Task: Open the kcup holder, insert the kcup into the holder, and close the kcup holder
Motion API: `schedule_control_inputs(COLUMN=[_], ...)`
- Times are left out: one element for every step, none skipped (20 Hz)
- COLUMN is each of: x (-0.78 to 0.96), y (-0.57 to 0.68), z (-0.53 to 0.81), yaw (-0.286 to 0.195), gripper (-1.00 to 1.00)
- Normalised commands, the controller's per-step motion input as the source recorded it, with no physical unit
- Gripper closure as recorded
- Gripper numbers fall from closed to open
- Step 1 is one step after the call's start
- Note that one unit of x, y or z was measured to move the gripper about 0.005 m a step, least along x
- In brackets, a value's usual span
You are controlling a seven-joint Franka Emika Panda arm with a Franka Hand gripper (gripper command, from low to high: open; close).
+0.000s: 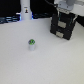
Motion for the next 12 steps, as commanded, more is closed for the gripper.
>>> schedule_control_inputs(x=[-0.12, -0.2, -0.12, -0.18, -0.03, -0.3, -0.44, -0.59, -0.64, -0.6, -0.43, -0.22], y=[0.0, 0.02, 0.0, 0.0, 0.0, -0.03, -0.26, -0.33, -0.37, -0.39, -0.34, 0.0], z=[0.03, 0.24, 0.15, 0.17, 0.0, 0.07, 0.19, 0.25, 0.23, 0.14, 0.05, 0.17], yaw=[-0.004, -0.005, -0.005, -0.004, 0.0, 0.0, 0.0, -0.009, -0.009, -0.01, -0.012, -0.003], gripper=[-1.0, -1.0, -1.0, -1.0, -1.0, -1.0, -1.0, -1.0, -1.0, -1.0, -1.0, -1.0])
